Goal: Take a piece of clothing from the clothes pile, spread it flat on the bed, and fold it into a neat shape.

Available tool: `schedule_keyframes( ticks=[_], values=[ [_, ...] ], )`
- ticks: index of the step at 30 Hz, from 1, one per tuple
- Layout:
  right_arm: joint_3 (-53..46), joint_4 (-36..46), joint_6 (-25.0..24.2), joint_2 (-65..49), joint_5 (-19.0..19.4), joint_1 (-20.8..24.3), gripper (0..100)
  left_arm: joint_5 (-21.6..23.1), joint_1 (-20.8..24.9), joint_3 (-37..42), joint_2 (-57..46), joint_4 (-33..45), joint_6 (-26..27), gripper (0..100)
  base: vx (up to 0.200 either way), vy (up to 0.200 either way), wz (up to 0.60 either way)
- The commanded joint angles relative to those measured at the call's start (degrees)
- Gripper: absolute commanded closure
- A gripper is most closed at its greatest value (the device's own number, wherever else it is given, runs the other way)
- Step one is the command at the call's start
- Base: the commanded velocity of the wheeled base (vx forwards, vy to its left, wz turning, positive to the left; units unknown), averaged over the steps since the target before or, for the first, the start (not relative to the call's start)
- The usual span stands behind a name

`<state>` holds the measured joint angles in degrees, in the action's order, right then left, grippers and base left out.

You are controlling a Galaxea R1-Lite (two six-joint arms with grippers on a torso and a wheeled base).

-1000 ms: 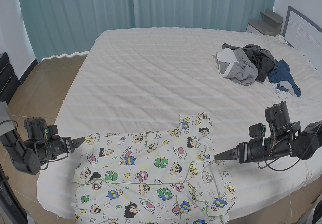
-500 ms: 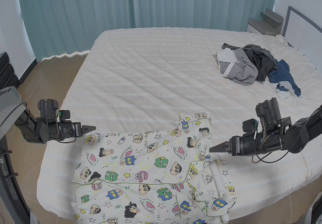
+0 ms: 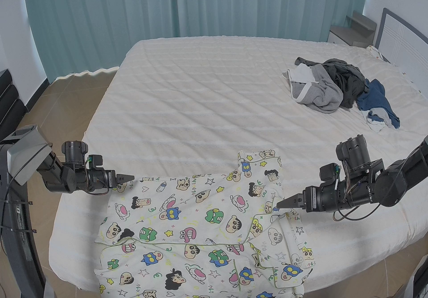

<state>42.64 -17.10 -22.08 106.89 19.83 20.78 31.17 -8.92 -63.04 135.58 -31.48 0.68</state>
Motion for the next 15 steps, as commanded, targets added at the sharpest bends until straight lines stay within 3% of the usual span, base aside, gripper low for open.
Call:
schedule_keyframes(
  ticks=[1, 12, 13, 15],
  values=[
    [0.25, -0.12, 0.02, 0.34, 0.03, 0.13, 0, 0.03, 0.05, -0.51, 1.88, 0.01, 0.02, 0, 0.0, 0.0, 0.0],
    [6.66, -0.12, -0.42, 6.49, -0.15, -1.01, 0, 0.21, 0.22, -0.33, 2.58, 0.01, 0.02, 0, 0.0, 0.0, 0.0],
    [7.63, -0.12, -0.51, 7.72, -0.15, -1.01, 0, 0.21, 0.31, -0.33, 2.76, 0.01, 0.02, 100, 0.0, 0.0, 0.0],
    [9.56, -0.12, -0.51, 9.92, -0.23, -1.27, 0, 0.29, 0.4, -0.42, 3.11, 0.01, 0.02, 100, 0.0, 0.0, 0.0]
  ],
)
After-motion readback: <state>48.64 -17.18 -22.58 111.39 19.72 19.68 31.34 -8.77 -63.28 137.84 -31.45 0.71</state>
